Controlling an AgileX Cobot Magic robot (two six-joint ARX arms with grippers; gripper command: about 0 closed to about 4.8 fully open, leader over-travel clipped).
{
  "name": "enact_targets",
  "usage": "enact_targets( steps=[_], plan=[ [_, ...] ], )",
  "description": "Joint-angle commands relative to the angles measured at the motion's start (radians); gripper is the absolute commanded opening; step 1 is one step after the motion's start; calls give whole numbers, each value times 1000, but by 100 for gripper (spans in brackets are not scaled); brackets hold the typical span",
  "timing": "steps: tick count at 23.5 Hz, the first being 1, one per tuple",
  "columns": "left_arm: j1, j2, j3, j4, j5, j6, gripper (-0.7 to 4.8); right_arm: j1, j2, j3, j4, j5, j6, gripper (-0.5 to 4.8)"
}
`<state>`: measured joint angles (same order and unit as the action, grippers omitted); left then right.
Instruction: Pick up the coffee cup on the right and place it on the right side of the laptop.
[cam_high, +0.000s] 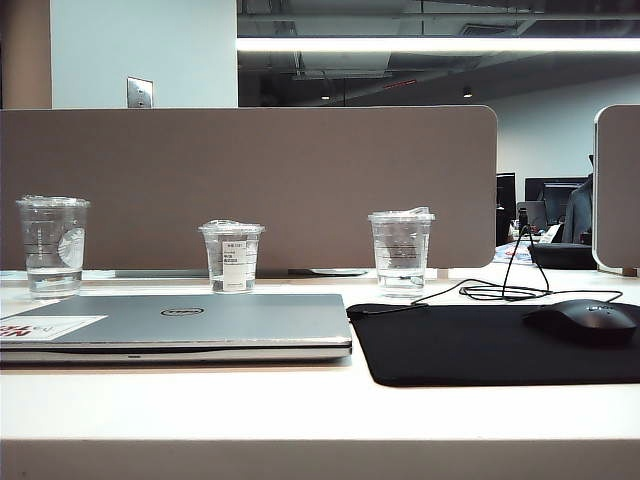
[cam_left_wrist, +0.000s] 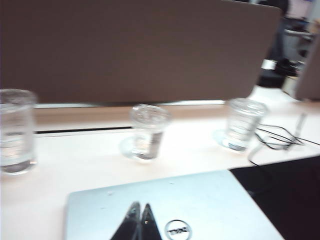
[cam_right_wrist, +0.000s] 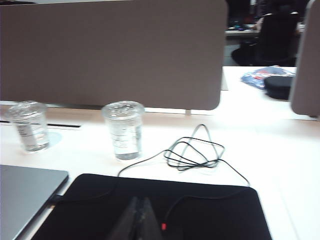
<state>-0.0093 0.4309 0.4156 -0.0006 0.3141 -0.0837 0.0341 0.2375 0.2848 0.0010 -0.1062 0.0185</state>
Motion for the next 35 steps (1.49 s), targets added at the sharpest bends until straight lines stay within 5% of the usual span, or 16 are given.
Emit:
enact_targets(
  steps=[1,9,19,28,35],
  plan=[
    [-7,65,45,7,71,-2,-5,1,46,8,77,-31,0,-5],
    [-222,201,142,-23,-77,32,-5,2,177,8,200,-53,0,-5],
    [-460,343,304,-247,-215,76,-5,16,328,8,318,-74,0,-5],
    [-467,394,347,-245,-175,74,-5,102,497,8,440,-76,0,-5],
    [-467,394,348,-238,-156,72,-5,126,769,28,725,-150,8,-5]
  ],
)
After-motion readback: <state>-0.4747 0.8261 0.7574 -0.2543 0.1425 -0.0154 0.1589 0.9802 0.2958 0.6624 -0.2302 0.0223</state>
